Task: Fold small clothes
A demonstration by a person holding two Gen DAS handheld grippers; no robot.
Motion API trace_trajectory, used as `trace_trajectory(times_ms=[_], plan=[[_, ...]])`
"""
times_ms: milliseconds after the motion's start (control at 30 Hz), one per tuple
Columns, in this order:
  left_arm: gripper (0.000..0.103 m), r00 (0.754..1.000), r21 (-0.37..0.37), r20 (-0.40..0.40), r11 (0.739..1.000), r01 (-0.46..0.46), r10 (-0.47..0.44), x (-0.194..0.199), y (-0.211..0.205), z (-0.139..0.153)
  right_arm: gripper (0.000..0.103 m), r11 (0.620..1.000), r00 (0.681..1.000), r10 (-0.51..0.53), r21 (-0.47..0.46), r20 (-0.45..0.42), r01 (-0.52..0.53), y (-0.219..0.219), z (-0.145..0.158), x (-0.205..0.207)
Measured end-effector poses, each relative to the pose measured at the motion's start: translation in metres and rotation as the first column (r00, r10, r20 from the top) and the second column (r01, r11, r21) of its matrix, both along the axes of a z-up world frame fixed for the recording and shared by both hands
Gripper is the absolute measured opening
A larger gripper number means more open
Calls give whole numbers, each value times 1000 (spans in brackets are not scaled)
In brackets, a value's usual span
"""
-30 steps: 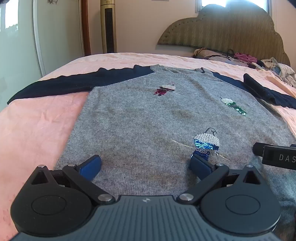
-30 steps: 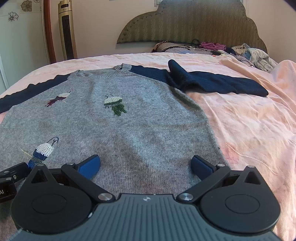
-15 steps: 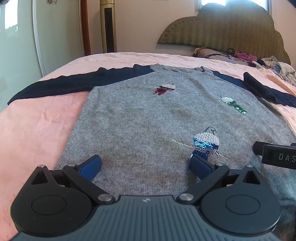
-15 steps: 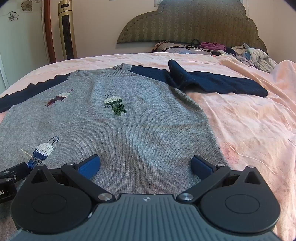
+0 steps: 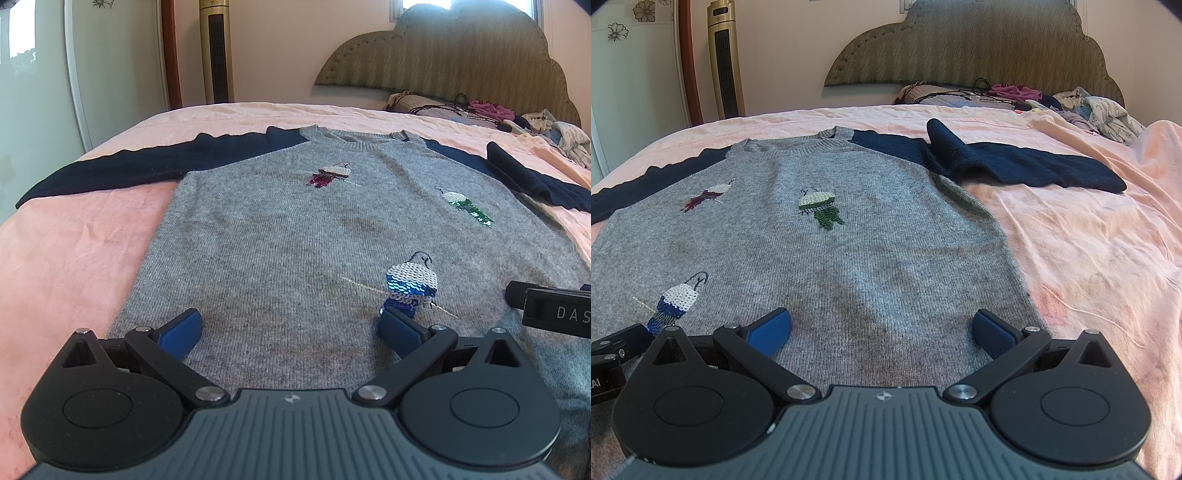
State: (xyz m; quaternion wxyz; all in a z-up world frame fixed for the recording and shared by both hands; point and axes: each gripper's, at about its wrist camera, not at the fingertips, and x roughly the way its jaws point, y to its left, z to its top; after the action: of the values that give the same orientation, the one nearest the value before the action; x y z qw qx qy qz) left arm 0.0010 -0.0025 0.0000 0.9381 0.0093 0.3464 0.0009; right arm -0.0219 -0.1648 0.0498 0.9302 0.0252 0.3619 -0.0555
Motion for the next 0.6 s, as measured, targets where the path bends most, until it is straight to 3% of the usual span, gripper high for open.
trace_trajectory(times_ms=[600], plan=[[103, 1000, -2, -16, 1000, -13, 12, 3, 0, 0, 103, 1000, 1000, 0, 0, 0, 0, 0, 1, 0]])
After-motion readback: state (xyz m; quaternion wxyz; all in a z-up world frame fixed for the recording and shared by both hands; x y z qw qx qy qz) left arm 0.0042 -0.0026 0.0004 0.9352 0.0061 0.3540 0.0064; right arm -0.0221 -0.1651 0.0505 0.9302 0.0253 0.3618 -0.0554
